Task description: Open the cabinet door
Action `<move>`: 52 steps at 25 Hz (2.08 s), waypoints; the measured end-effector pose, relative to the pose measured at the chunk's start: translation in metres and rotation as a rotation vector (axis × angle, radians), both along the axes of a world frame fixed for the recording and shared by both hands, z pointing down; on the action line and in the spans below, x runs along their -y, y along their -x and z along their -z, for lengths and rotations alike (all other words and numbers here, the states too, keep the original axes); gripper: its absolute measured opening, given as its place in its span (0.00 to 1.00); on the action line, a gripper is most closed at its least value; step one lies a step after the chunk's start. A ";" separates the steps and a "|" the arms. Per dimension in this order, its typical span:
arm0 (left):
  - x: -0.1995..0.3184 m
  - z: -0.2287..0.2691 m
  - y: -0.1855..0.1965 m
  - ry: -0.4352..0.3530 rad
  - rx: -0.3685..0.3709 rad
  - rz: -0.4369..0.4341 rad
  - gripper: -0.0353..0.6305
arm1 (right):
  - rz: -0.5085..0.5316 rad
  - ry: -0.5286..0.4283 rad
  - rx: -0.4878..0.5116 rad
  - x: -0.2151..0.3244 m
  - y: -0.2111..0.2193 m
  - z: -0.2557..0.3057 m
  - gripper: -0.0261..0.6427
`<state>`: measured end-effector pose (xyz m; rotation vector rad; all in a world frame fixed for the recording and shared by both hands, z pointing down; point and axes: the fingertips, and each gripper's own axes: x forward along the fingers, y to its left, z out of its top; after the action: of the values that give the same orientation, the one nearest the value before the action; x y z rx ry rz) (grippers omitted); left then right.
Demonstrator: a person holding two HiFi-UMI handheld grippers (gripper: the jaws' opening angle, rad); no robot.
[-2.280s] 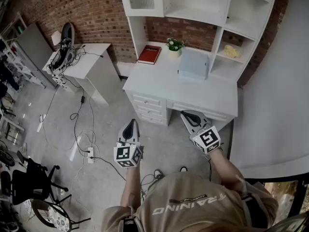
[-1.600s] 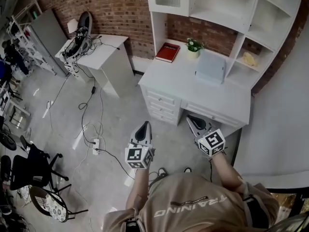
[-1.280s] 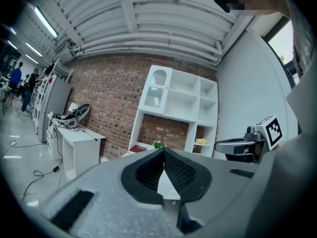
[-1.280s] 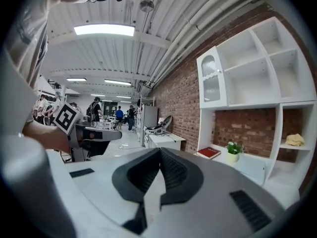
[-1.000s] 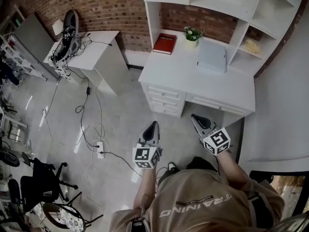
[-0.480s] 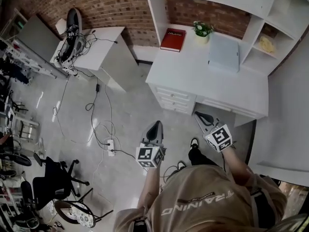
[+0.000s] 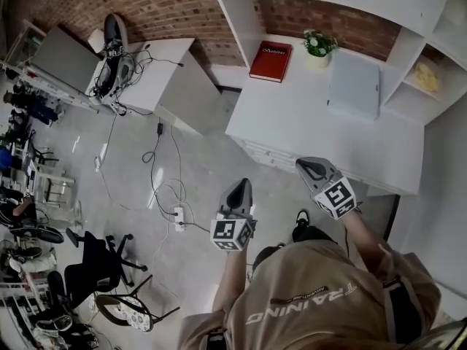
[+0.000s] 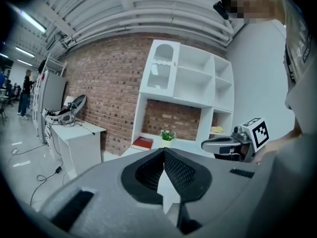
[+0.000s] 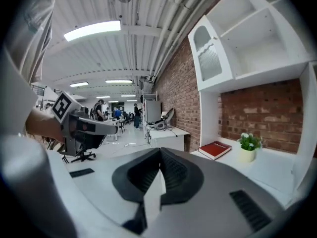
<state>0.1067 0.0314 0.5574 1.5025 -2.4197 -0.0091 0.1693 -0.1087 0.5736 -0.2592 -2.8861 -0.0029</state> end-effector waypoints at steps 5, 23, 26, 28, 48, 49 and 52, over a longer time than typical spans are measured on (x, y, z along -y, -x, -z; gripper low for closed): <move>0.002 -0.006 0.030 0.049 -0.011 0.075 0.07 | -0.006 0.049 0.016 0.020 0.036 -0.008 0.06; 0.029 0.007 0.186 -0.055 0.022 -0.038 0.07 | -0.057 -0.038 0.002 0.023 0.169 0.008 0.06; 0.032 0.016 0.217 -0.092 0.004 -0.094 0.07 | -0.126 -0.041 0.009 0.027 0.194 0.023 0.06; 0.029 0.015 0.234 -0.092 -0.004 -0.119 0.07 | -0.180 -0.010 0.021 0.028 0.206 0.028 0.06; 0.078 -0.006 0.316 -0.114 -0.113 -0.213 0.06 | -0.247 0.012 -0.052 0.060 0.277 -0.013 0.06; 0.084 0.002 0.322 -0.109 -0.094 -0.223 0.07 | -0.246 0.027 -0.034 0.065 0.284 -0.008 0.06; 0.108 0.020 0.342 -0.090 -0.033 -0.244 0.07 | -0.261 0.031 0.020 0.092 0.311 0.009 0.06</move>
<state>-0.2351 -0.0766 0.5369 1.8129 -2.2217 -0.0918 -0.1413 -0.2008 0.5650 0.1141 -2.9186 0.0866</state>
